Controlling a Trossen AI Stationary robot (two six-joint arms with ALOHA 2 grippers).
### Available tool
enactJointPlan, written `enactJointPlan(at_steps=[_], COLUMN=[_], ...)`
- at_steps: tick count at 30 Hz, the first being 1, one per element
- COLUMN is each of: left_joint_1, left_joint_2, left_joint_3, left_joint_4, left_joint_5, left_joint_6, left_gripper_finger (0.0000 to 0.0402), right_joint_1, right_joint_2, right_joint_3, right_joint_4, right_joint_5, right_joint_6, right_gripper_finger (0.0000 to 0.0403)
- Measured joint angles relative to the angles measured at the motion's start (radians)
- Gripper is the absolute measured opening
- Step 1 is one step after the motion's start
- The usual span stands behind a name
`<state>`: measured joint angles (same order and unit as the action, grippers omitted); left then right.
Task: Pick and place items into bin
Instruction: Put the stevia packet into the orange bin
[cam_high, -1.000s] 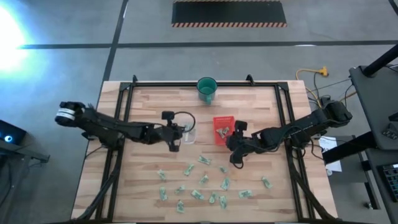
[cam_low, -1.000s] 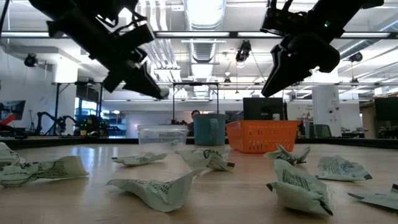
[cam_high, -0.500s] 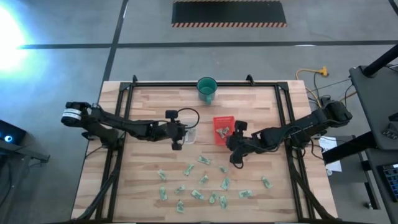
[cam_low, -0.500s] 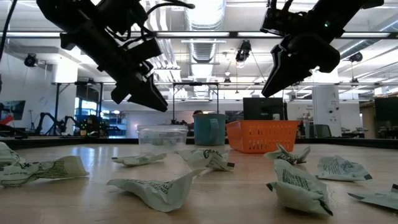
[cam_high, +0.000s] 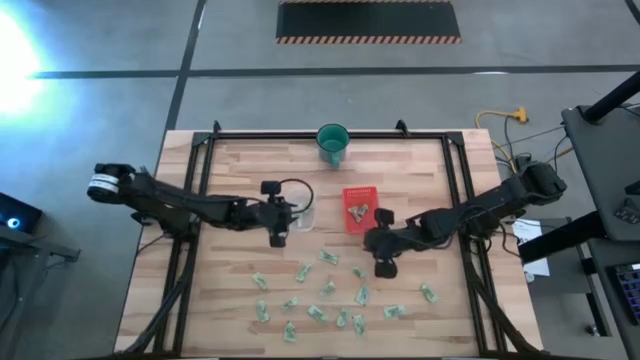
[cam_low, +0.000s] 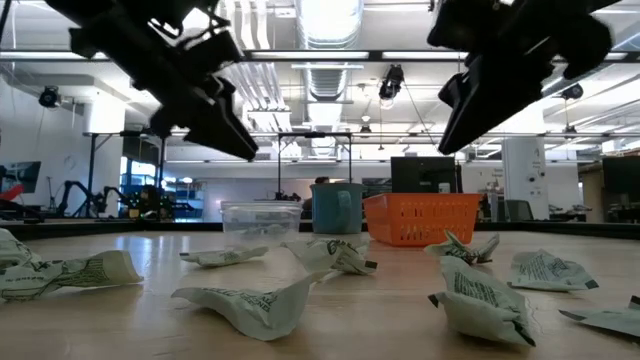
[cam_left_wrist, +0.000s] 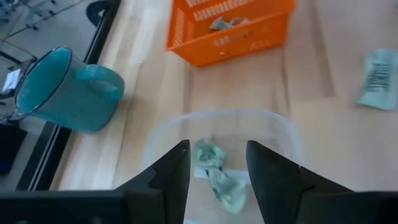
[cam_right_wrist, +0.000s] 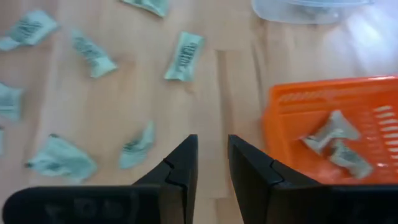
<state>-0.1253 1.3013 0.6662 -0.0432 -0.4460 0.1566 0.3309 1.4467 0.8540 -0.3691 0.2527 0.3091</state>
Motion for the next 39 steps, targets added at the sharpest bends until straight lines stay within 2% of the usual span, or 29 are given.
enactJointPlan(at_steps=[5, 13, 18, 22, 31, 39], left_joint_1=[-0.044, -0.062, -0.062, -0.062, -0.062, -0.062], left_joint_2=[-0.041, -0.066, -0.066, -0.066, -0.066, -0.067], left_joint_3=[-0.003, -0.006, -0.006, -0.006, -0.009, -0.009], left_joint_4=[-0.018, -0.028, -0.029, -0.029, -0.039, -0.045], left_joint_5=[0.002, 0.000, 0.000, 0.000, 0.000, 0.000], left_joint_6=[-0.028, -0.039, -0.042, -0.042, -0.043, -0.044], left_gripper_finger=[0.0141, 0.0141, 0.0141, 0.0141, 0.0141, 0.0141], right_joint_1=[0.062, 0.142, 0.139, 0.128, 0.126, 0.110], right_joint_2=[0.011, 0.124, 0.180, 0.199, 0.246, 0.266], right_joint_3=[-0.025, -0.037, -0.022, -0.014, -0.012, -0.011], right_joint_4=[0.080, 0.146, 0.152, 0.160, 0.228, 0.231], right_joint_5=[0.001, 0.001, 0.058, 0.063, 0.009, 0.007], right_joint_6=[0.054, 0.045, 0.081, 0.091, 0.092, 0.092], right_gripper_finger=[0.0076, 0.0088, 0.0099, 0.0119, 0.0168, 0.0181])
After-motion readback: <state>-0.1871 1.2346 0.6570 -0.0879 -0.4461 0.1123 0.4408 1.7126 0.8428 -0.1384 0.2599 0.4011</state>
